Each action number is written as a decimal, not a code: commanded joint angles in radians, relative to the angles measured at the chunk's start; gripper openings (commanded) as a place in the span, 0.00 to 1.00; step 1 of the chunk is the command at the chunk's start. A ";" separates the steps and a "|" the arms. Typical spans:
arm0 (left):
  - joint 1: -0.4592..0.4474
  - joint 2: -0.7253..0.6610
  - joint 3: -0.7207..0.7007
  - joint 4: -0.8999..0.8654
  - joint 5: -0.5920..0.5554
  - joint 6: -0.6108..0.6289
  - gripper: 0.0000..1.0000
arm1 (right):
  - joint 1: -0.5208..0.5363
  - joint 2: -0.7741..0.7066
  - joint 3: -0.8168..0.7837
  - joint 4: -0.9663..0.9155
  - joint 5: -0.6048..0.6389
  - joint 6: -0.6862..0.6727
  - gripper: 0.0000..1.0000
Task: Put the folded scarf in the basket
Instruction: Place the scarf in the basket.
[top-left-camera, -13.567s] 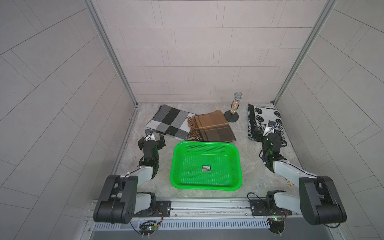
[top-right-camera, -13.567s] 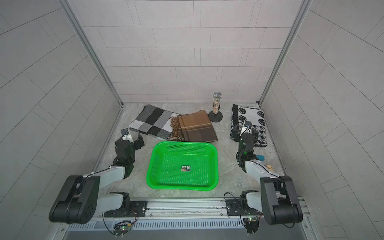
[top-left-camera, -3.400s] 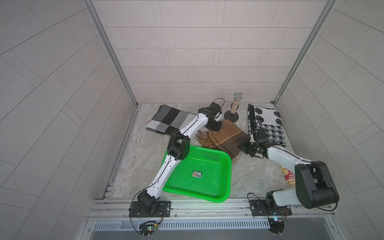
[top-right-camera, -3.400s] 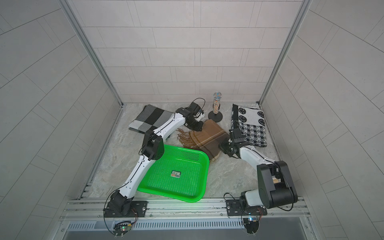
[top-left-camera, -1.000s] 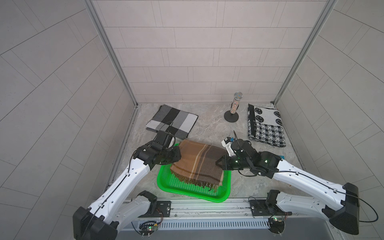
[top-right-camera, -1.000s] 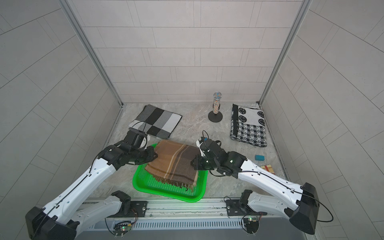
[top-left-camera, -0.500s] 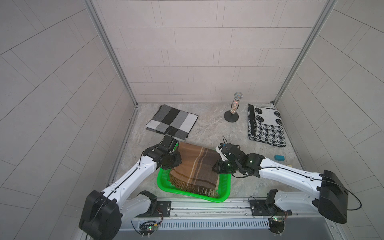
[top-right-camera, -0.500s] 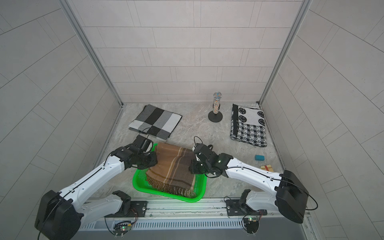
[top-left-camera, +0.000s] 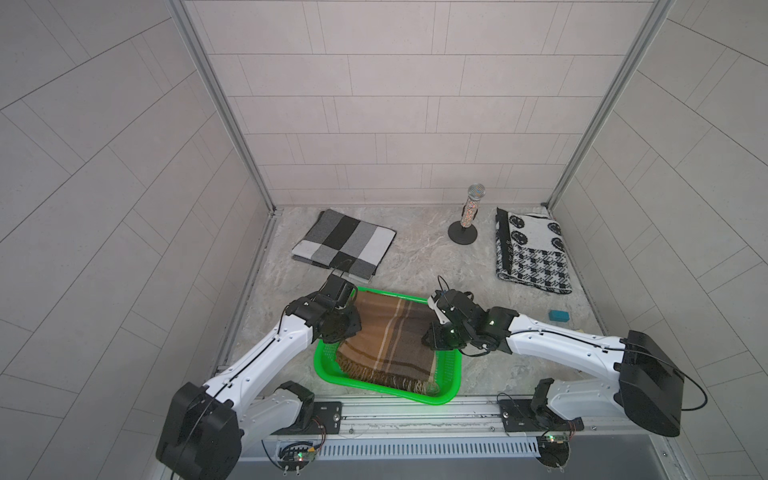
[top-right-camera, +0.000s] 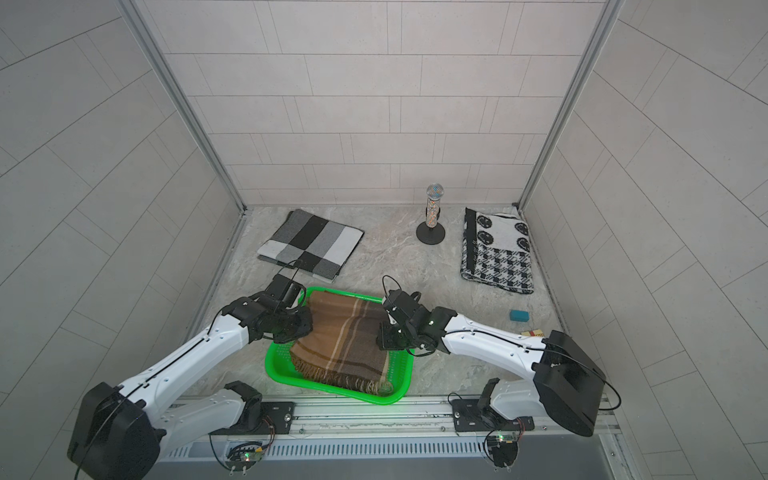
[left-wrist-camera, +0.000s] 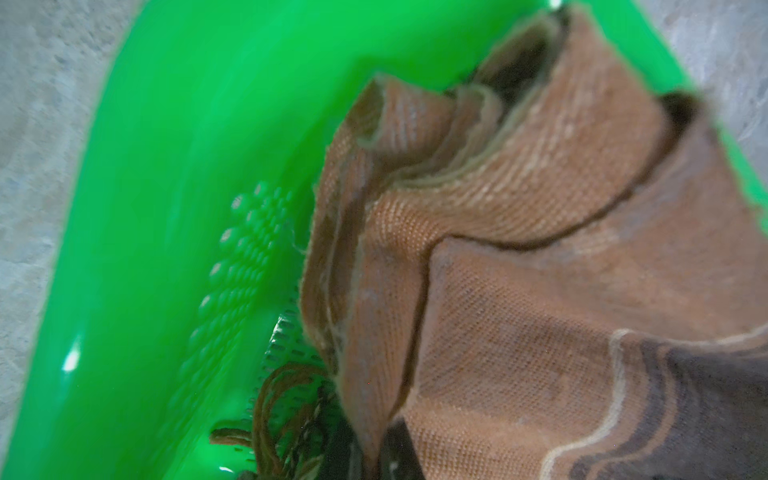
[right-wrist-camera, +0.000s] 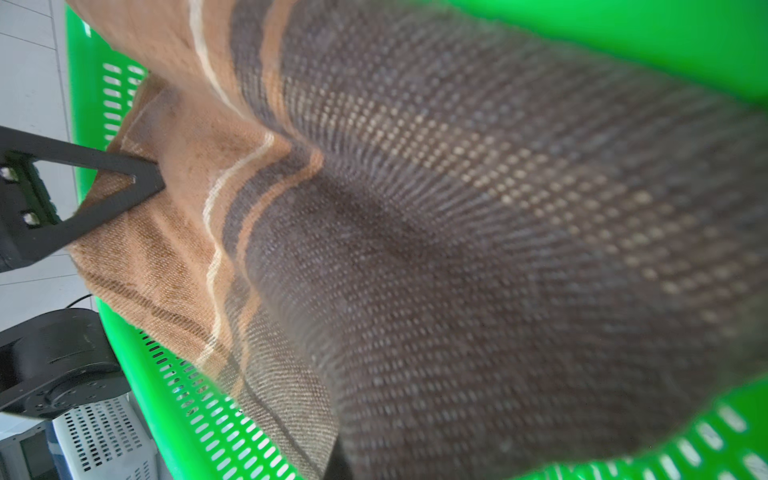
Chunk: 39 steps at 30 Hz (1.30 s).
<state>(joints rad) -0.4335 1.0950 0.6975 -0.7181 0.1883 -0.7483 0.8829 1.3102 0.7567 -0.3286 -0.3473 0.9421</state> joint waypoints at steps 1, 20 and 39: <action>0.035 -0.008 -0.036 -0.105 -0.277 -0.032 0.00 | -0.011 0.002 -0.053 -0.276 0.083 -0.017 0.00; 0.033 -0.052 0.003 -0.107 -0.296 -0.039 0.47 | -0.039 0.101 -0.024 -0.298 0.178 -0.052 0.00; -0.222 0.206 0.178 0.045 -0.147 -0.138 0.46 | -0.363 0.169 0.091 -0.466 0.077 -0.437 0.00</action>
<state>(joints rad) -0.6270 1.2518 0.8547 -0.6548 0.0734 -0.8677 0.5179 1.4536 0.8696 -0.6842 -0.2852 0.5224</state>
